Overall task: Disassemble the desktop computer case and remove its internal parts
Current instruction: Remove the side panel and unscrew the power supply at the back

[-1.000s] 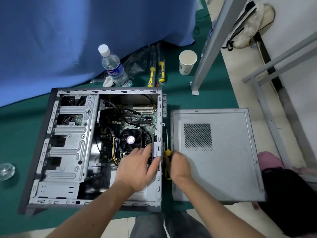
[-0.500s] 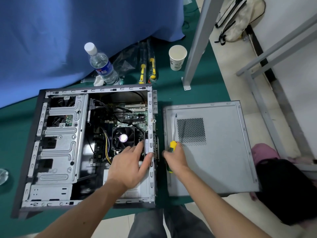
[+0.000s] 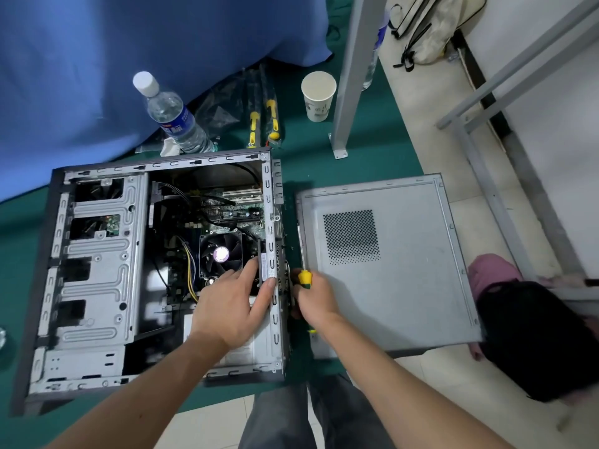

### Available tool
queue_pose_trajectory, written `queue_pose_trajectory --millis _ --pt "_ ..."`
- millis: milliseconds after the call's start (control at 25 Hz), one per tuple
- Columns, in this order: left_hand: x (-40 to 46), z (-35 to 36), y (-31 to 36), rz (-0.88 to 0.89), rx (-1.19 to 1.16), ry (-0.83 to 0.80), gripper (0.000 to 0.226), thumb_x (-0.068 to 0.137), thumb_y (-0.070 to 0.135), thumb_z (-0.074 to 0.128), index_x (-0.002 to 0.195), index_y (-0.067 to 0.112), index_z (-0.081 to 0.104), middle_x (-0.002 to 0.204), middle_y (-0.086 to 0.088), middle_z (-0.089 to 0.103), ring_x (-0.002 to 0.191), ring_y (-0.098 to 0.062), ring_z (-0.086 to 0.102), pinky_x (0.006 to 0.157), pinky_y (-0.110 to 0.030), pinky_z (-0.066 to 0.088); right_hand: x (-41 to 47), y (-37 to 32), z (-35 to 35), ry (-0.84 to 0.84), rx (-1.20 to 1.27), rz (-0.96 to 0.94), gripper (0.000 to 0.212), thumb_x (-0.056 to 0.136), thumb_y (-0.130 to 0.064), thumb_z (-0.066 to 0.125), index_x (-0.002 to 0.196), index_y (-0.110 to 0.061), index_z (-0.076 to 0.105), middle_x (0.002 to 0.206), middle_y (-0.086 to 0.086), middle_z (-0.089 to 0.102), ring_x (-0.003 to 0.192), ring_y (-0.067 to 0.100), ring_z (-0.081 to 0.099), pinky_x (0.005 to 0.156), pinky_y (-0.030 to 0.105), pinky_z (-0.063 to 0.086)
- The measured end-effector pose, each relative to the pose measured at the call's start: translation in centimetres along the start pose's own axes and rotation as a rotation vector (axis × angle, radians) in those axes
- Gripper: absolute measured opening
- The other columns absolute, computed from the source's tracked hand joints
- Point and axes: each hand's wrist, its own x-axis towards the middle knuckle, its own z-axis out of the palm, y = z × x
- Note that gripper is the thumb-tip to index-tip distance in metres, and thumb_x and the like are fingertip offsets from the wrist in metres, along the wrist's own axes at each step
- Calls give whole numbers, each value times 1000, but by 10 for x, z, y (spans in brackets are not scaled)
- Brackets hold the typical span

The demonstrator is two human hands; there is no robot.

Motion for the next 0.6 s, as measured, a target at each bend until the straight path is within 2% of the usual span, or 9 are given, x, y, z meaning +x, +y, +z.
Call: queue_pose_trajectory --millis 160,320,440,600 --pt "0 1 -2 2 -2 4 59 96 60 13 116 18 51 58 11 37 64 -17 41 54 -31 30 21 -17 -9 96 88 -22 21 89 -3 55 108 -12 61 100 20 67 82 34 66 78 48 58" --pt "0 2 -1 5 -9 12 62 96 60 13 116 16 53 57 13 34 62 -17 41 54 -31 30 29 -23 -18 40 122 4 19 88 -1 54 102 -12 61 95 19 68 65 24 62 66 40 56" --pt "1 3 -2 7 -3 3 65 95 61 9 119 17 52 59 10 41 65 -17 43 56 -32 34 31 -25 -19 -28 131 31 18 87 -2 53 99 -13 61 84 12 66 54 19 62 61 36 54" --pt "1 4 -4 13 0 6 68 94 63 6 126 21 49 64 10 44 68 -15 45 58 -32 35 37 -37 -18 -3 173 20 15 87 -2 55 99 -10 60 87 14 66 64 23 62 63 37 55"
